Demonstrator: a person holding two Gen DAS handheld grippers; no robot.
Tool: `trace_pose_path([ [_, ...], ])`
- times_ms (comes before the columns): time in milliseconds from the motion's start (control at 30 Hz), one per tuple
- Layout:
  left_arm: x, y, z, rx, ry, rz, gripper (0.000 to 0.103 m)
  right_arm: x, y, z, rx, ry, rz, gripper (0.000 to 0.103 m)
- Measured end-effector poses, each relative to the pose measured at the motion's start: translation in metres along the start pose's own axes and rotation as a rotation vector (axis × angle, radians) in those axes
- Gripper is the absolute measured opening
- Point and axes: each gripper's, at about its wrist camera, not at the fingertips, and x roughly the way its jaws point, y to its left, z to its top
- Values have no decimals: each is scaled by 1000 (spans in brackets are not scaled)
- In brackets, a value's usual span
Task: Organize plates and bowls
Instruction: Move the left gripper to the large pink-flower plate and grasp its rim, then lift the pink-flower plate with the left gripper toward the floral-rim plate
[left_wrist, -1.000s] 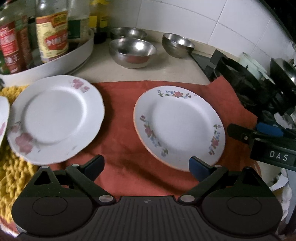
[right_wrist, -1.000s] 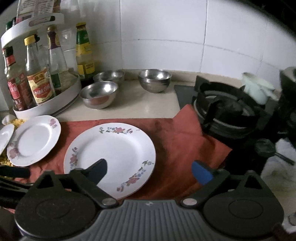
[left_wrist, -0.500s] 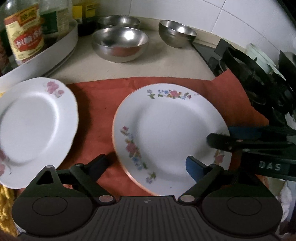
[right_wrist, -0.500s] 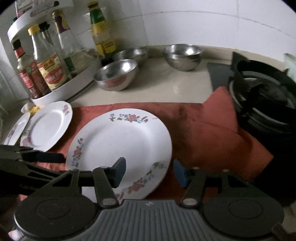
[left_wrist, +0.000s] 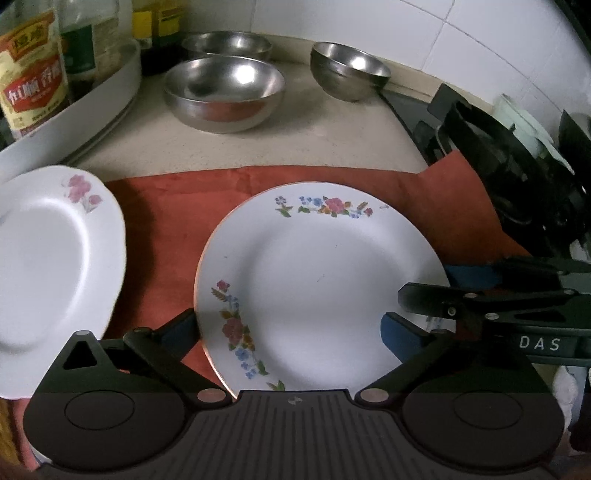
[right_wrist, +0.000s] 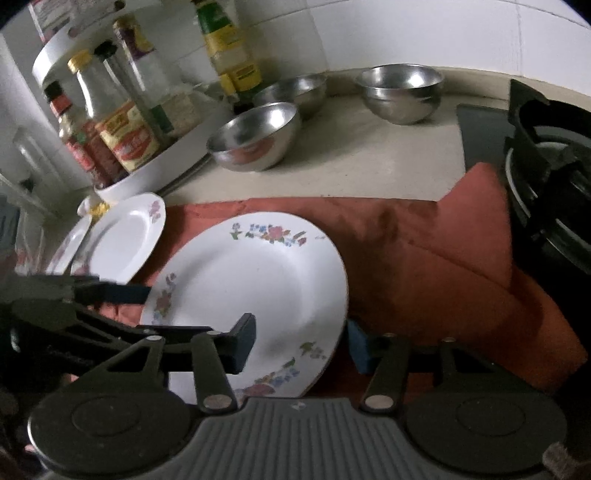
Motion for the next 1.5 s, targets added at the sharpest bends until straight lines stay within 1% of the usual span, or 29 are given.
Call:
trace_pose_path([
  [67, -2, 0, 1, -26, 6, -10, 102, 0, -5, 1, 6, 1, 21, 47],
  [133, -4, -2, 0, -54, 24, -41, 102, -1, -8, 2, 17, 8, 36, 47],
  [200, -6, -7, -2, -46, 29, -52, 100, -4, -10, 4, 19, 17, 24, 47],
  [267, -7, -14, -4, -15, 31, -52, 99, -8, -15, 6, 29, 16, 18, 47],
  [333, -7, -12, -6, -20, 32, -39, 92, -11, -21, 9, 29, 18, 21, 47],
  [400, -15, -6, -7, -38, 7, -3, 92, -8, -24, 11, 17, 27, 5, 47],
  [433, -21, -1, -8, -53, -13, 14, 93, -6, -23, 13, 1, 30, -1, 47],
  [533, -46, 20, -13, -123, -66, 46, 97, -13, -15, 25, -65, -33, -30, 47],
  [567, -53, 31, -15, -156, -76, 68, 97, -14, -11, 30, -86, -47, -25, 47],
  [633, -64, 51, -19, -219, -93, 103, 97, -12, 3, 42, -130, -62, 12, 48],
  [733, -78, 91, -25, -337, -118, 171, 97, 8, 28, 57, -169, -33, 96, 48],
  [800, -84, 120, -29, -416, -117, 206, 98, 27, 49, 65, -197, -9, 144, 48],
  [833, -87, 132, -31, -454, -122, 222, 98, 35, 60, 68, -216, -5, 154, 48],
  [900, -87, 150, -31, -487, -130, 237, 98, 53, 84, 76, -256, 4, 173, 48],
  [1000, -79, 165, -31, -500, -107, 224, 98, 85, 112, 87, -287, 44, 216, 49],
  [1100, -72, 173, -30, -496, -106, 198, 99, 111, 128, 90, -302, 89, 214, 49],
  [1167, -69, 177, -26, -492, -119, 175, 101, 123, 136, 92, -314, 105, 217, 49],
  [1233, -66, 179, -19, -491, -126, 164, 100, 134, 139, 93, -321, 118, 195, 49],
  [1300, -65, 180, -15, -474, -134, 144, 100, 143, 139, 97, -305, 126, 195, 50],
  [1367, -63, 179, -15, -460, -133, 149, 102, 148, 139, 102, -295, 133, 215, 50],
  [1500, -60, 180, -10, -467, -127, 162, 102, 153, 139, 108, -298, 141, 274, 52],
])
